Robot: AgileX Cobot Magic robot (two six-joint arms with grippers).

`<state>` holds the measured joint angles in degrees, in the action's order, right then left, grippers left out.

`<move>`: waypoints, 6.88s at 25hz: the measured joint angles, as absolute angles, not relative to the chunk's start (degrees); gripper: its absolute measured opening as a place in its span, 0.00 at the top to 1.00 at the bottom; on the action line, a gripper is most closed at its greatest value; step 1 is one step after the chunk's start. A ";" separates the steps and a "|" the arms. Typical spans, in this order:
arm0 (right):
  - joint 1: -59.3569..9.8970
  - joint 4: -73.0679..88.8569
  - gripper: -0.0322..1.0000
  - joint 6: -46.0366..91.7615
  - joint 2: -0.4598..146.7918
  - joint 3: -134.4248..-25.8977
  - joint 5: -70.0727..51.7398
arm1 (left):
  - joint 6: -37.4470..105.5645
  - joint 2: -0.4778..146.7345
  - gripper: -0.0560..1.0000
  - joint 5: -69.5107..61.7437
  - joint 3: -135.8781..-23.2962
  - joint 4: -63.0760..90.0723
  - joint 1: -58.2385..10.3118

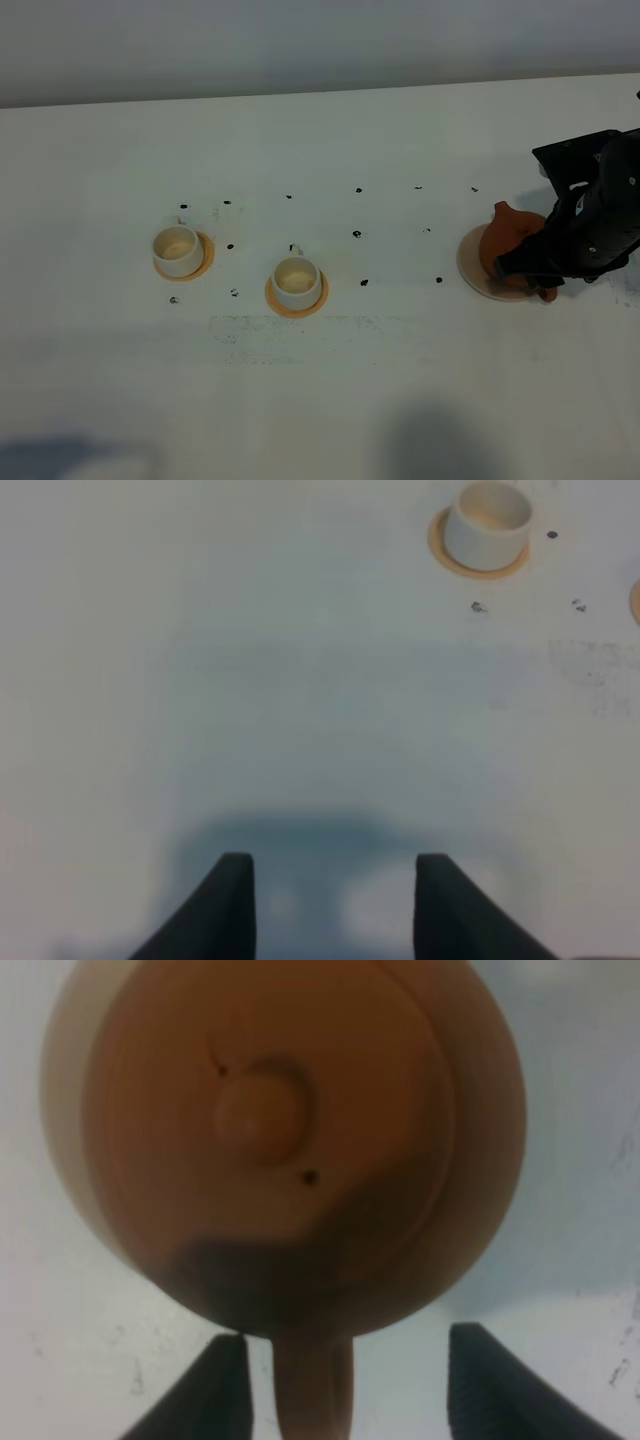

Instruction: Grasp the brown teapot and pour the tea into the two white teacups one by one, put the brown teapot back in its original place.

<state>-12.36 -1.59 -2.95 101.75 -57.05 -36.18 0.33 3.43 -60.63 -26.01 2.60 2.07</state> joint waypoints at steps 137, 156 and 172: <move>-45.97 -40.21 0.86 -12.40 104.40 -59.88 -31.47 | 0.00 3.43 0.59 -60.63 -26.01 2.60 2.07; -45.98 -47.08 0.86 -12.44 104.61 -60.90 -32.99 | 0.00 3.43 0.59 -60.63 -26.01 2.60 2.07; -47.70 -52.17 0.86 -11.98 104.61 -60.90 -33.35 | 0.00 3.43 0.59 -60.63 -26.01 2.60 2.07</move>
<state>-47.70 -52.17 -11.98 104.61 -60.90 -33.35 0.00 3.43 -60.63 -26.01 2.60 2.07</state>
